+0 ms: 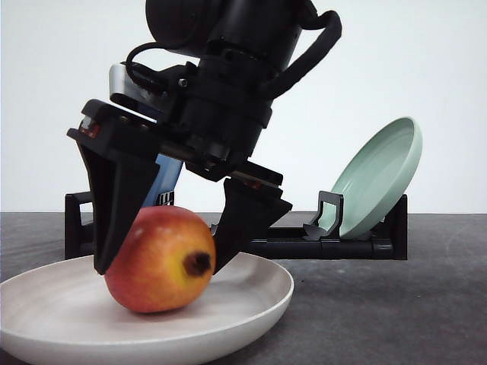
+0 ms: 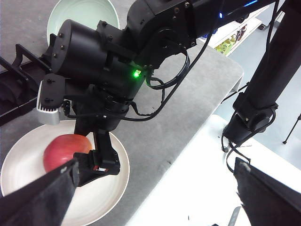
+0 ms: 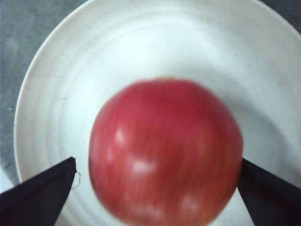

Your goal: Place pomegranate in white plate

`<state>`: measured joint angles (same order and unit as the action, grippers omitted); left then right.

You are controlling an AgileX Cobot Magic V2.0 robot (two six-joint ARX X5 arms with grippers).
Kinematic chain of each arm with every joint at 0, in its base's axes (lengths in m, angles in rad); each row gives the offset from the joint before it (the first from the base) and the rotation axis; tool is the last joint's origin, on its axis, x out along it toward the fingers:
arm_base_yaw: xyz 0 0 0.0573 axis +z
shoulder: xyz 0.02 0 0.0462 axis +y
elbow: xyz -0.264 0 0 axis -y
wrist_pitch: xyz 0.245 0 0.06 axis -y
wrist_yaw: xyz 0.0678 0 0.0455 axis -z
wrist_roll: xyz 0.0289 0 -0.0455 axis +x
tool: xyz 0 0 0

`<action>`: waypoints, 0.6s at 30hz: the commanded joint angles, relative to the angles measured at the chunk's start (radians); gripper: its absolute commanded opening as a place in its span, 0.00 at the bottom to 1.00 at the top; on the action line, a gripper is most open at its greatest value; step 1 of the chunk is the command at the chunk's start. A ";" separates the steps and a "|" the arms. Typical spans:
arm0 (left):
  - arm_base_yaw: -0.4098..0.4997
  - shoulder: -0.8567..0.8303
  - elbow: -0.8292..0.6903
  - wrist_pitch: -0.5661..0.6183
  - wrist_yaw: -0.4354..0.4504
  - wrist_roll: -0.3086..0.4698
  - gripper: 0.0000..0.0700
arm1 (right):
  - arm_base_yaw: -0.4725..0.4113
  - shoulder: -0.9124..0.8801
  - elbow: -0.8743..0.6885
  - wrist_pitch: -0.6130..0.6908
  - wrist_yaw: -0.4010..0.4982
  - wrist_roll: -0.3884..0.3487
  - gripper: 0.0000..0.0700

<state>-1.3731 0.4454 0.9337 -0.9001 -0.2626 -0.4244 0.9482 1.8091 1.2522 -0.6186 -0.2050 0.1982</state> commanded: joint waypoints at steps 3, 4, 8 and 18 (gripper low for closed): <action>-0.015 0.004 0.010 0.007 -0.003 -0.007 0.89 | 0.011 0.011 0.021 -0.003 -0.001 0.004 1.00; -0.015 0.004 0.010 0.007 -0.003 -0.007 0.89 | 0.010 0.004 0.026 -0.011 -0.001 0.003 1.00; -0.015 0.004 0.010 0.007 -0.003 -0.007 0.89 | 0.005 -0.033 0.074 -0.081 0.000 -0.016 1.00; -0.015 0.004 0.010 0.009 -0.003 -0.008 0.89 | 0.004 -0.277 0.216 -0.395 0.082 -0.083 1.00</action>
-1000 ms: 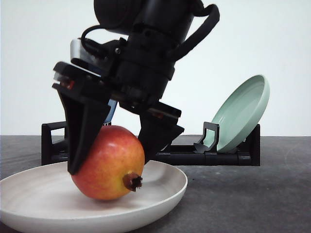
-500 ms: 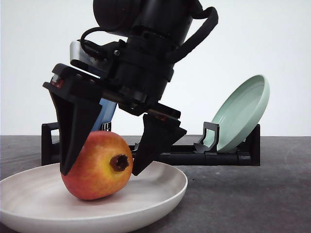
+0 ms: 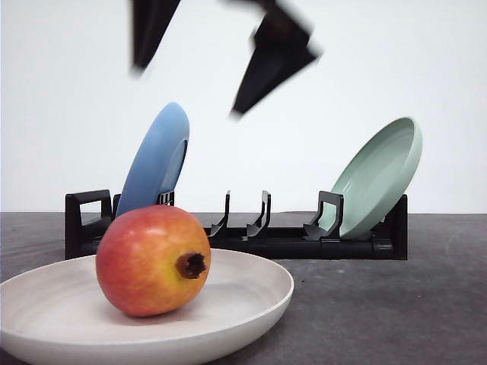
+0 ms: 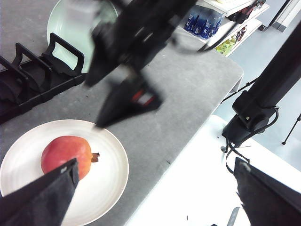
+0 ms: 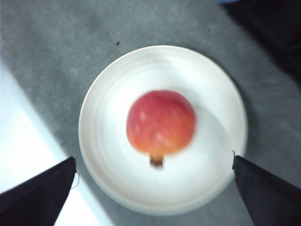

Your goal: Place pomegranate in white plate

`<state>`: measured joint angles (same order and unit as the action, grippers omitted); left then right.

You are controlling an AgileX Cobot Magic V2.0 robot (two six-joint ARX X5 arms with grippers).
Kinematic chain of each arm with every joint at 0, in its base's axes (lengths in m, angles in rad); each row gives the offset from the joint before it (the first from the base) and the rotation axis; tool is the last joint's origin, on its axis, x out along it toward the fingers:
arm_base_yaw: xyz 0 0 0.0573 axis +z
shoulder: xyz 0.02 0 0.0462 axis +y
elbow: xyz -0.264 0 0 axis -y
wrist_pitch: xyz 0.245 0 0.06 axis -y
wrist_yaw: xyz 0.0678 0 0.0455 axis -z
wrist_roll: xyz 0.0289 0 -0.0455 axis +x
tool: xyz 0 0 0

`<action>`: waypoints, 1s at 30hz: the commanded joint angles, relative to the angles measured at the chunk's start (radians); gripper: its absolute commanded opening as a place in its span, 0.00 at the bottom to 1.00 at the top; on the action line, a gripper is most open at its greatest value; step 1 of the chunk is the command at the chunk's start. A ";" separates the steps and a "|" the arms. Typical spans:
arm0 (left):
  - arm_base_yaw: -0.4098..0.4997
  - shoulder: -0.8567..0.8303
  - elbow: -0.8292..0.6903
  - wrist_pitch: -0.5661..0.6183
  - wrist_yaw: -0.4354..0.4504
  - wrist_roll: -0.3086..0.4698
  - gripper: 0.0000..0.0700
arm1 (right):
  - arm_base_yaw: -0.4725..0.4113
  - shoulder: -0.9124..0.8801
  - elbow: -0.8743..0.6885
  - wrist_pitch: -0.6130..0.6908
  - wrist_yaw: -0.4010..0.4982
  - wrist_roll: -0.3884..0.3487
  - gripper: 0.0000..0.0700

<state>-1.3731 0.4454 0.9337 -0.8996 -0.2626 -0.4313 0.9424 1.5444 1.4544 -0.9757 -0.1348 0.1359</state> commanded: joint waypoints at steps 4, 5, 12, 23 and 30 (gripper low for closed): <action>-0.015 0.004 0.010 0.009 -0.003 0.000 0.89 | 0.010 -0.159 0.013 -0.177 0.085 -0.010 1.00; -0.015 0.004 0.010 0.009 -0.003 0.000 0.89 | 0.010 -0.204 0.011 -0.203 0.102 0.003 1.00; -0.015 0.005 0.010 0.007 -0.029 0.000 0.89 | 0.011 -0.530 -0.089 -0.201 0.162 0.113 1.00; -0.015 0.005 0.010 0.010 -0.165 0.000 0.89 | 0.011 -1.038 -0.421 0.019 0.360 0.200 1.00; -0.015 0.005 0.010 0.010 -0.219 0.001 0.73 | 0.011 -1.123 -0.487 0.069 0.401 0.193 1.00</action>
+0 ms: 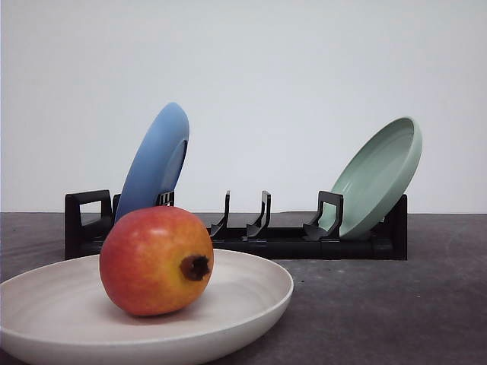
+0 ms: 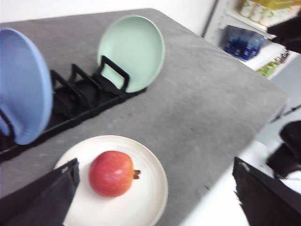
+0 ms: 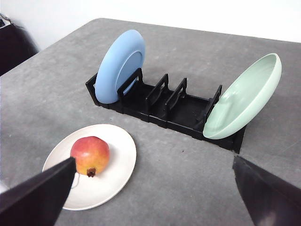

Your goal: Place pomegranate in white plate

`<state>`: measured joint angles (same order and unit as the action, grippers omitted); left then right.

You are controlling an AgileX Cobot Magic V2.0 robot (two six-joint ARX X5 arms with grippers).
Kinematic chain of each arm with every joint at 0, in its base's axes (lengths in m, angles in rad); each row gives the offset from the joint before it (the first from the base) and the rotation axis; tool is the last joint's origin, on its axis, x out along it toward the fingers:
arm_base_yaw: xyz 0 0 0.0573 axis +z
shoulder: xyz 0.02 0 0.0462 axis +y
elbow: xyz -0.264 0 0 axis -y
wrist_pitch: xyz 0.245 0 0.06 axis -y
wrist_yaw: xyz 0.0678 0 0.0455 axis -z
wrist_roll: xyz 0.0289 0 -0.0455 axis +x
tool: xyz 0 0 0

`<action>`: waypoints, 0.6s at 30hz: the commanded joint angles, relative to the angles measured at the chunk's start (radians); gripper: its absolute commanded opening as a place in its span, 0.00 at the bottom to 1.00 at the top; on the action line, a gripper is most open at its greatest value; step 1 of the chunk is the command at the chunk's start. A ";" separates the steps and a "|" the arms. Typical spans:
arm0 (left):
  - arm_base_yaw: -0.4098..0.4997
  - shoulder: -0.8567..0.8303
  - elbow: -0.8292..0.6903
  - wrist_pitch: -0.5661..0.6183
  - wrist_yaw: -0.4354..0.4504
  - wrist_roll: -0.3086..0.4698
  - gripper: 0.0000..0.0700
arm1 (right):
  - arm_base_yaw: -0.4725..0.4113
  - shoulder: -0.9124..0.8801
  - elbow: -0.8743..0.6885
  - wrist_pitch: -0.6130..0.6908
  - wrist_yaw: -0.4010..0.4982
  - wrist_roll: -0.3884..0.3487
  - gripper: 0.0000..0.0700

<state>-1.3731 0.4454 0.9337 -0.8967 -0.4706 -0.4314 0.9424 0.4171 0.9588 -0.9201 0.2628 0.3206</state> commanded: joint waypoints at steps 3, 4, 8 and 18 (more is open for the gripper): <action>-0.015 0.005 0.010 0.008 -0.022 0.013 0.03 | 0.011 0.006 0.009 0.004 -0.003 0.007 0.25; -0.015 0.005 0.010 0.009 -0.028 0.018 0.02 | 0.011 0.007 0.009 0.000 -0.001 0.001 0.02; -0.015 0.005 0.010 0.018 -0.039 0.024 0.00 | 0.011 0.011 0.009 0.000 0.007 -0.013 0.00; -0.015 0.005 0.010 0.066 -0.039 0.023 0.00 | 0.011 0.011 0.009 0.002 0.007 -0.014 0.00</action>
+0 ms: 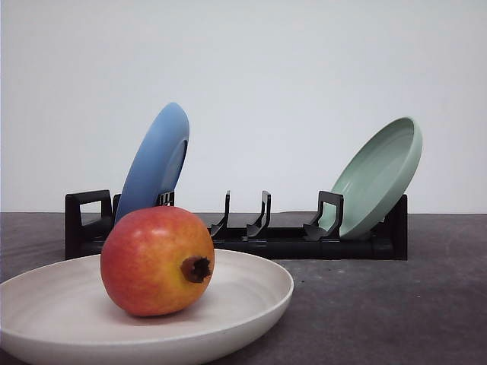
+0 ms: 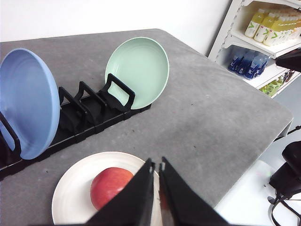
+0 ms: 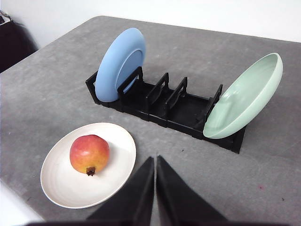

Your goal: Place pomegranate in white plate

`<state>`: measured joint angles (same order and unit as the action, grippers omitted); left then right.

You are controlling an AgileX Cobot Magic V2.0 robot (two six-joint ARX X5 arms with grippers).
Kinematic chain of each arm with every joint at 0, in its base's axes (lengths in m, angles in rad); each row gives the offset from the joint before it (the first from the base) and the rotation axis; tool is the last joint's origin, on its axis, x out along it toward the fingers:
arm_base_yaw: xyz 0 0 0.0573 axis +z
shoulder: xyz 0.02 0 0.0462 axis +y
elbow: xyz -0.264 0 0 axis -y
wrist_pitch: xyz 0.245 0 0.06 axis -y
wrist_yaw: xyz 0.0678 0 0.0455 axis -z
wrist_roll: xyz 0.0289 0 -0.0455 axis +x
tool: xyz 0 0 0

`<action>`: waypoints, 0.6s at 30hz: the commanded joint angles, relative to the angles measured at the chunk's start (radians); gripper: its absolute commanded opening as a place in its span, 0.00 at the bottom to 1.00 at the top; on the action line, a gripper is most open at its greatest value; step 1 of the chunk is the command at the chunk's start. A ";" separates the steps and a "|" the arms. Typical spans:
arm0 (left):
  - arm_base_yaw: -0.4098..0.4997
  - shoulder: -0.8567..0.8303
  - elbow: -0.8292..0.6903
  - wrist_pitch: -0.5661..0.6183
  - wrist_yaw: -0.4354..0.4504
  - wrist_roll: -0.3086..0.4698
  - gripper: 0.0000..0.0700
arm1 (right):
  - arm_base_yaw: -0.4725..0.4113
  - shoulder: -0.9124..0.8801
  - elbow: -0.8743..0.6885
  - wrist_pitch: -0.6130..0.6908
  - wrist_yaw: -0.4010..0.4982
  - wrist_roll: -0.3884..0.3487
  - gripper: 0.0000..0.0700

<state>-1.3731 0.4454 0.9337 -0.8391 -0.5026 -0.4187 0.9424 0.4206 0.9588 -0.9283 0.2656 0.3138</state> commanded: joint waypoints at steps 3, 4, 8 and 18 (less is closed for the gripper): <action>-0.015 0.005 0.010 0.008 -0.006 0.010 0.00 | 0.011 0.007 0.009 0.010 0.004 -0.008 0.00; -0.015 0.005 0.010 0.008 -0.006 0.010 0.00 | 0.011 0.007 0.009 0.010 0.004 -0.008 0.00; -0.015 0.005 0.010 0.008 -0.006 0.010 0.00 | 0.011 0.007 0.009 0.010 0.004 -0.008 0.00; 0.163 -0.019 -0.023 0.025 0.031 0.055 0.00 | 0.011 0.007 0.009 0.010 0.004 -0.008 0.00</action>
<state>-1.2360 0.4211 0.9152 -0.8216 -0.4762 -0.4091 0.9424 0.4206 0.9588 -0.9283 0.2657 0.3119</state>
